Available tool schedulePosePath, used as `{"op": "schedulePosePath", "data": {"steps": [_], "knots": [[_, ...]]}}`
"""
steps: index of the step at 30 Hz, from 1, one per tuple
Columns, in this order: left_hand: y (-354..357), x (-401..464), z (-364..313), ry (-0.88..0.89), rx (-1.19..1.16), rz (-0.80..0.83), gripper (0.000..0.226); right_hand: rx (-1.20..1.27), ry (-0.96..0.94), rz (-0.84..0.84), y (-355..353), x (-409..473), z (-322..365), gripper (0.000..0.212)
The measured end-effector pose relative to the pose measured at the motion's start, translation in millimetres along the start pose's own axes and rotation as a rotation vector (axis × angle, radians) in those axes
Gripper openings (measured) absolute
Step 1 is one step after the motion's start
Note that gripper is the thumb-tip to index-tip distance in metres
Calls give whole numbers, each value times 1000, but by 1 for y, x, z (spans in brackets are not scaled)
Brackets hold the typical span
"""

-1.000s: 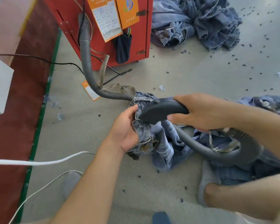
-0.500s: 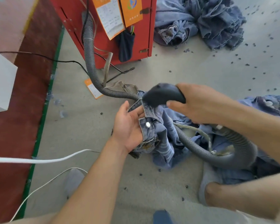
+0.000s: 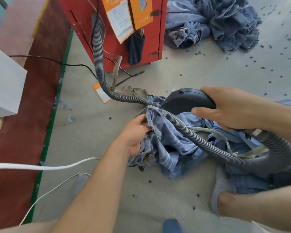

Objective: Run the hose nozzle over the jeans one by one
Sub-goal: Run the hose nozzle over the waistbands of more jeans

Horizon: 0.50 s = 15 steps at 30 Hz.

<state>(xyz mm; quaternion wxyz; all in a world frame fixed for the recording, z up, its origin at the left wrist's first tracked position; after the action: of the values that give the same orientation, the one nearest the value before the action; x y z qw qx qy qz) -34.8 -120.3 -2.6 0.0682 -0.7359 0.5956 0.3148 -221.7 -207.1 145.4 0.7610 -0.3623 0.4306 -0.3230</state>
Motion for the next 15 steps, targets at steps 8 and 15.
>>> {"op": "schedulePosePath", "data": {"steps": [8, 15], "knots": [[9, -3, 10, -71, -365, 110, 44, 100, -6, -21, -11, -2, -3, 16], [4, 7, -15, 283, 560, -12, 24, 114, -35, -44, -18, -6, -1, 16]]}}
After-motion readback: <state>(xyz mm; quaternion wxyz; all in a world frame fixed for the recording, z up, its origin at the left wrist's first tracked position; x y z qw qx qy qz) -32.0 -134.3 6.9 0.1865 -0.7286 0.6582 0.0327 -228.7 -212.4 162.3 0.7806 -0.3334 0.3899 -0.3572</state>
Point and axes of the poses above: each hand's wrist, its own x-axis towards the middle knuckle, its own y-axis out of the palm, z = x × y, the point moved 8 cm from there along x, towards the middle knuckle, and after that the axes turned 7 degrees about y, right-handed, at the moved point
